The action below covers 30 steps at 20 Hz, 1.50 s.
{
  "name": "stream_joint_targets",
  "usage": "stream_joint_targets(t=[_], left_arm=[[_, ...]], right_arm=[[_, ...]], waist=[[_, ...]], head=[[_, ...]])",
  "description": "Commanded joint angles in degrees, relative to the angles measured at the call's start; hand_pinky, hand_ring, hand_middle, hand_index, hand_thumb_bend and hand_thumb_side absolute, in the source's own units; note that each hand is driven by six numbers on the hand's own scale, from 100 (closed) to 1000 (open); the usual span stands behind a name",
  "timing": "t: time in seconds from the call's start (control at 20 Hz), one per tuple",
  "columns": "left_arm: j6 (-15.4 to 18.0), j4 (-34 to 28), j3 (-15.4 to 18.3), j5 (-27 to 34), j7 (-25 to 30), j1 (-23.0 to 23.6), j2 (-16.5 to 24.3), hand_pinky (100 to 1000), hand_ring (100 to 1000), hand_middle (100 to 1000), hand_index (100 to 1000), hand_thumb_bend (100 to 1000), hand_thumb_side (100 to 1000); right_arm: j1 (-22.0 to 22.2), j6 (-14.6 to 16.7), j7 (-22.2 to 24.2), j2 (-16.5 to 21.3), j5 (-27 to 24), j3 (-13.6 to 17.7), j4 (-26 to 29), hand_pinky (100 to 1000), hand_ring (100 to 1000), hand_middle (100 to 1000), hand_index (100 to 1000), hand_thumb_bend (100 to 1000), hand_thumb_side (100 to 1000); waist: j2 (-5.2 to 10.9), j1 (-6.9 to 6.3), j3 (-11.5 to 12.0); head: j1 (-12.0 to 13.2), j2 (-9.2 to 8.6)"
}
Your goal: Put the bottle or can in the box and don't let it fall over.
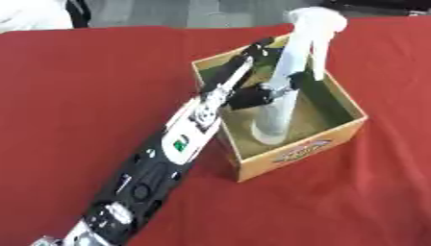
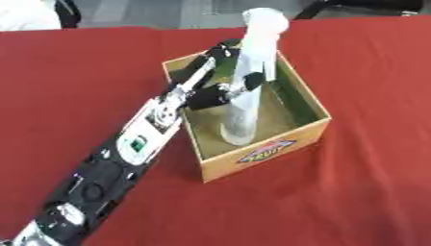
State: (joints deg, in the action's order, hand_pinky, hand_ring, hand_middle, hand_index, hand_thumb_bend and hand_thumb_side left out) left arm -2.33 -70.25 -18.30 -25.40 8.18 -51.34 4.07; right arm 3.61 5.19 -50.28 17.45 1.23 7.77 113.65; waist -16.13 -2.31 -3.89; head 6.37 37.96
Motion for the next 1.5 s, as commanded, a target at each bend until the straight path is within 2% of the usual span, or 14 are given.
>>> stream_joint_targets(t=[0.05, 0.5, 1.0, 1.05, 1.2, 1.3, 1.35, 1.4, 1.5], left_arm=[[0.00, -1.87, 1.48, -2.71, 2.80, -0.57, 0.39, 1000, 1000, 1000, 880, 505, 744], [-0.92, -7.38, 2.62, -3.36, 10.19, 1.94, 2.56, 1000, 1000, 1000, 884, 470, 736], [-4.05, -16.54, 4.16, 0.16, 12.33, 6.33, 5.84, 1000, 1000, 1000, 890, 444, 767], [-4.28, -17.59, 4.29, 0.69, 12.41, 6.83, 6.41, 1000, 1000, 1000, 893, 467, 802], [-5.18, -20.90, 5.27, 2.76, 12.51, 8.80, 8.70, 1000, 1000, 1000, 895, 463, 813], [-5.98, -23.10, 6.27, 4.21, 12.36, 10.43, 10.47, 1000, 1000, 1000, 899, 421, 854], [-6.26, -24.34, 6.89, 5.00, 12.11, 11.34, 11.43, 1000, 1000, 1000, 908, 338, 925], [-6.20, -25.62, 7.70, 5.80, 11.58, 12.46, 12.56, 1000, 1000, 1000, 913, 304, 968], [-5.33, -28.10, 9.51, 7.33, 10.24, 14.81, 14.86, 1000, 1000, 1000, 935, 332, 1000]], right_arm=[[0.17, 0.22, 0.12, 1.41, -0.36, 0.55, 0.94, 751, 903, 806, 789, 100, 809], [1.46, 0.38, -0.21, 1.03, 0.23, 0.77, 0.94, 750, 903, 805, 789, 100, 811], [2.51, 0.69, -0.14, 0.60, 1.32, 0.83, 0.94, 751, 903, 805, 789, 100, 805], [2.58, 0.72, -0.16, 0.59, 1.37, 0.83, 0.94, 751, 903, 805, 789, 100, 804], [2.80, 0.85, -0.21, 0.44, 1.60, 0.90, 0.94, 751, 903, 805, 789, 100, 803], [2.98, 0.94, -0.33, 0.35, 1.80, 1.02, 0.94, 751, 903, 805, 790, 100, 801], [3.06, 1.01, -0.41, 0.34, 1.89, 1.10, 0.94, 750, 903, 806, 790, 100, 800], [3.15, 1.11, -0.51, 0.38, 1.99, 1.20, 0.94, 751, 903, 807, 791, 100, 798], [3.40, 1.40, -0.72, 0.56, 2.32, 1.42, 0.94, 751, 904, 809, 793, 100, 793]], waist=[[1.34, 0.53, 0.04], [1.95, 0.52, 0.91], [2.26, 0.84, 1.85], [2.29, 0.87, 1.98], [2.29, 0.98, 2.33], [2.35, 1.03, 2.62], [2.37, 1.06, 2.86], [2.39, 1.09, 3.13], [2.43, 1.07, 3.68]], head=[[-0.32, -0.15], [-1.81, 0.28], [-3.42, -0.22], [-3.59, -0.29], [-4.24, -0.62], [-4.62, -0.73], [-4.89, -0.75], [-5.14, -0.78], [-5.73, -0.90]])
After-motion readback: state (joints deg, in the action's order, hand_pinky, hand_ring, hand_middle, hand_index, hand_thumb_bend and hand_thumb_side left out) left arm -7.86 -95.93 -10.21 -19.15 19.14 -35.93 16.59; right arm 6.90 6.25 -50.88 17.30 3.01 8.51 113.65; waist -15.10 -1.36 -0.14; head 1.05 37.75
